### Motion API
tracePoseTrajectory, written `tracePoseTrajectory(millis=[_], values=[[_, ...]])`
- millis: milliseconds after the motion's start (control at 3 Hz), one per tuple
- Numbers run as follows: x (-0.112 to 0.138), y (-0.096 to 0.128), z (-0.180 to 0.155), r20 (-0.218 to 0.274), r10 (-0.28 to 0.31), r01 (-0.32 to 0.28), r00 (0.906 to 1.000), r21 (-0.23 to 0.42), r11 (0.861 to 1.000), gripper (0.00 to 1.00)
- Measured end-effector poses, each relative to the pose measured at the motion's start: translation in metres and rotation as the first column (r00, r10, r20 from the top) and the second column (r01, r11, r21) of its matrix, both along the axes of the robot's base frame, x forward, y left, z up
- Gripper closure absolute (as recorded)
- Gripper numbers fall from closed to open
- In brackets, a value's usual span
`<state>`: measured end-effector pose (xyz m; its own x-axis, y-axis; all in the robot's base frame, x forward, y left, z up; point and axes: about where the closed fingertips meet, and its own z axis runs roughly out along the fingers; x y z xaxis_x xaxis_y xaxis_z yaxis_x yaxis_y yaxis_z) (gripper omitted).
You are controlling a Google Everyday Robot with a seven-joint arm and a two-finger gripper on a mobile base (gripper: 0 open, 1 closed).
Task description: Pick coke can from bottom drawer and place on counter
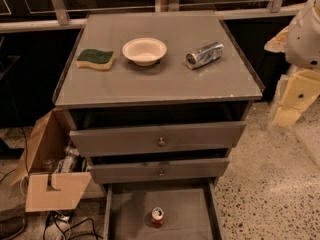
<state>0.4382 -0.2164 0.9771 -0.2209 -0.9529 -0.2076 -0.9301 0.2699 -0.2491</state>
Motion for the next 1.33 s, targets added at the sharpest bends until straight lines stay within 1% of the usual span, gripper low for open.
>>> tracePoseTrajectory(millis=[333,667,1000,1333], values=[[0.0,0.0,-0.001,0.002,0.0,0.0,1.0,0.003,1.0,0.0],[-0.001,-0.008,-0.019,0.032,-0.003,0.002,0.9995,0.049,0.999,0.0],[-0.007,-0.014,-0.069,0.031,-0.016,0.013,0.9994,0.102,0.995,0.0],[-0.014,-0.014,-0.129,-0.017,-0.011,0.014,0.9998,0.135,0.991,0.0]])
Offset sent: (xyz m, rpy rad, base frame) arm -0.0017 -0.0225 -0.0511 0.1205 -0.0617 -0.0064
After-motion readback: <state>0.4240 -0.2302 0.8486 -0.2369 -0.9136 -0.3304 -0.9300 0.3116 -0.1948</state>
